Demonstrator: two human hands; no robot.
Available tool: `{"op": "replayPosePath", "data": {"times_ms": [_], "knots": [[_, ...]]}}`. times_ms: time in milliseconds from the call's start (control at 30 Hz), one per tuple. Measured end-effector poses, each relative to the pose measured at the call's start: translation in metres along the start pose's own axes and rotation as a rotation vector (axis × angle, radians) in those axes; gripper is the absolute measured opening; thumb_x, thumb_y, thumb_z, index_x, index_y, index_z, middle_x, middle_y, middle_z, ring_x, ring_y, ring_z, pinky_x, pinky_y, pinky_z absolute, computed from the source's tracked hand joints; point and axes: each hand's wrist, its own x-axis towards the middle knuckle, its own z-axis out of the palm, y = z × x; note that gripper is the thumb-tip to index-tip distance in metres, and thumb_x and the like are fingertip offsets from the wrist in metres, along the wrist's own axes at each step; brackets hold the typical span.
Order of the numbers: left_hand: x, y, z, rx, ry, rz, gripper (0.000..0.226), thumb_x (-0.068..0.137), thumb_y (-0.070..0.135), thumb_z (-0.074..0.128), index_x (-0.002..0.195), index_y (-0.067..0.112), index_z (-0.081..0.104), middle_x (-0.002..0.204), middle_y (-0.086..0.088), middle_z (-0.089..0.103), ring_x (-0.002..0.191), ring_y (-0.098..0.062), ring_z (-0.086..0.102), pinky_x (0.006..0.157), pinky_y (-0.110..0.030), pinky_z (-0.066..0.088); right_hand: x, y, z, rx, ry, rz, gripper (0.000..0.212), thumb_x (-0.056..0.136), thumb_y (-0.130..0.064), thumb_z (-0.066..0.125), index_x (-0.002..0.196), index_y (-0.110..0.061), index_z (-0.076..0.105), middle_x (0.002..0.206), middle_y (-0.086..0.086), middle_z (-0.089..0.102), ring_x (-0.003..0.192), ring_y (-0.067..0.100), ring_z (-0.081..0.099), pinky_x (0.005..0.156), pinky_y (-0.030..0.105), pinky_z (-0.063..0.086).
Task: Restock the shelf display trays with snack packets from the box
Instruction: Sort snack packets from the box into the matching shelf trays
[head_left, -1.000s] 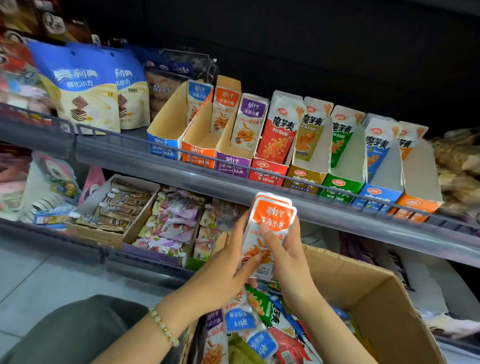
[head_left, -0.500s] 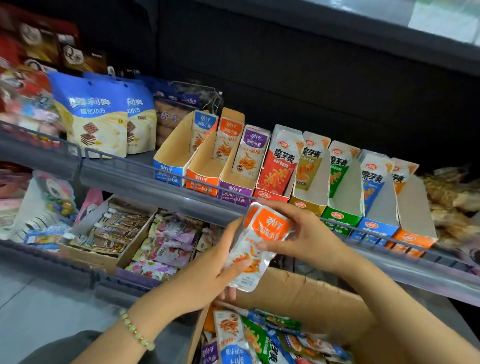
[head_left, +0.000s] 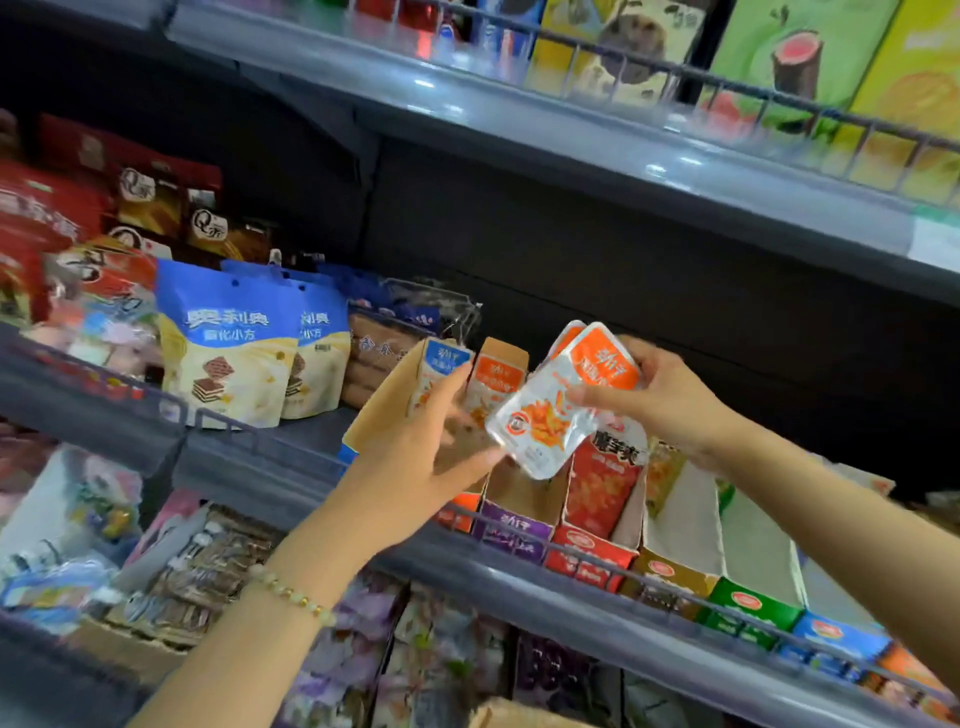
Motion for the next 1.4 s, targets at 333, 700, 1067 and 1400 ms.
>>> {"op": "replayPosePath", "data": {"times_ms": [333, 700, 1067, 1400], "knots": [[0.009, -0.052, 0.006, 0.453, -0.002, 0.024, 0.040, 0.092, 0.059, 0.034, 0.107, 0.032, 0.060, 0.110, 0.016, 0.051, 0.101, -0.006, 0.051, 0.083, -0.022, 0.038, 0.104, -0.001, 0.055, -0.344, 0.029, -0.075, 0.031, 0.073, -0.021, 0.082, 0.095, -0.018, 0.061, 0.083, -0.009, 0.065, 0.079, 0.008, 0.064, 0.074, 0.025, 0.050], [0.008, -0.061, 0.012, 0.551, -0.073, -0.036, 0.048, 0.094, 0.059, 0.030, 0.093, 0.022, 0.061, 0.091, 0.009, 0.052, 0.078, -0.009, 0.054, 0.068, -0.021, 0.034, 0.125, 0.012, 0.045, -0.569, -0.176, 0.053, 0.061, 0.074, -0.032, 0.081, 0.126, -0.023, 0.051, 0.116, 0.001, 0.060, 0.101, 0.020, 0.062, 0.086, 0.037, 0.053], [0.008, -0.054, 0.011, 0.532, -0.082, -0.020, 0.042, 0.096, 0.056, 0.030, 0.095, 0.025, 0.058, 0.088, 0.013, 0.041, 0.072, -0.004, 0.042, 0.068, -0.021, 0.029, 0.116, 0.022, 0.086, -0.702, -0.296, -0.035, 0.059, 0.083, -0.024, 0.072, 0.135, -0.022, 0.045, 0.127, -0.001, 0.058, 0.115, 0.016, 0.057, 0.093, 0.031, 0.049], [0.008, -0.056, 0.010, 0.502, -0.093, 0.002, 0.046, 0.096, 0.056, 0.029, 0.104, 0.022, 0.060, 0.097, 0.012, 0.047, 0.086, -0.007, 0.052, 0.079, -0.021, 0.035, 0.122, 0.047, 0.101, -0.840, -0.053, -0.119, 0.061, 0.086, -0.030, 0.068, 0.138, -0.025, 0.037, 0.133, 0.000, 0.055, 0.125, 0.021, 0.051, 0.114, 0.042, 0.024]]}}
